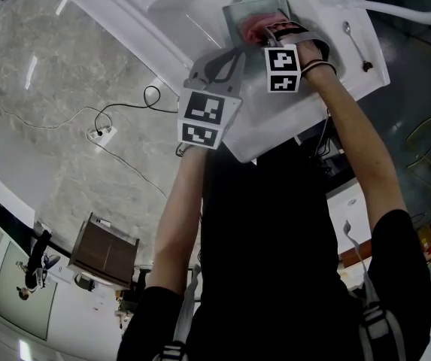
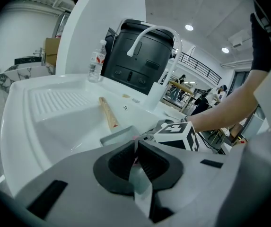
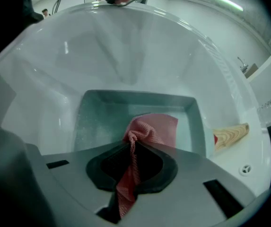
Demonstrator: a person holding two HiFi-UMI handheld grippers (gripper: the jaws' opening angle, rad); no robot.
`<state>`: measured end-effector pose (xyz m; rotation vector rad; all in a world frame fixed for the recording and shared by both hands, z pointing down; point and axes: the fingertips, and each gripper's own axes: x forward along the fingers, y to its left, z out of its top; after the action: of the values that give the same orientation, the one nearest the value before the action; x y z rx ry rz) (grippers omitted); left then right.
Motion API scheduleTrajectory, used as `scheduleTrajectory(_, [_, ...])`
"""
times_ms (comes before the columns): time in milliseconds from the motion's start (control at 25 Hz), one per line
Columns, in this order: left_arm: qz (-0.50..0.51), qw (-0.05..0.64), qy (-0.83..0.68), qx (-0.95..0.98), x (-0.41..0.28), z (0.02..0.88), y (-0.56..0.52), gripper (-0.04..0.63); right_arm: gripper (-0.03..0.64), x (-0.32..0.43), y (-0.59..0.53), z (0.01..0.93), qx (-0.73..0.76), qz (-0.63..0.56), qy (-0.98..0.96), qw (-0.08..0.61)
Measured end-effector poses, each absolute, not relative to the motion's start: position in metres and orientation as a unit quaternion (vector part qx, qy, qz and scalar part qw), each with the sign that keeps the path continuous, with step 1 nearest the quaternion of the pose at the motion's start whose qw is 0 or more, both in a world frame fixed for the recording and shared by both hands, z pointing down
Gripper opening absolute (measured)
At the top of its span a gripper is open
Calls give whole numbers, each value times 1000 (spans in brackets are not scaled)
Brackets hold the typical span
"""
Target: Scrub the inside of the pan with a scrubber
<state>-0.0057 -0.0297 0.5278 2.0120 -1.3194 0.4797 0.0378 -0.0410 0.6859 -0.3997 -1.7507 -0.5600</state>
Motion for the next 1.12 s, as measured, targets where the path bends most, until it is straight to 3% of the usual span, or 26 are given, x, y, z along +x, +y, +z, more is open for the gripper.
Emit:
scheduleTrajectory(520, [191, 333, -500, 776, -3, 529, -29, 49, 44, 79, -3, 695, -273, -85, -675, 680])
scheduleTrajectory(1120, [189, 331, -493, 782, -2, 527, -29, 49, 49, 37, -95, 685, -84, -269, -702, 654])
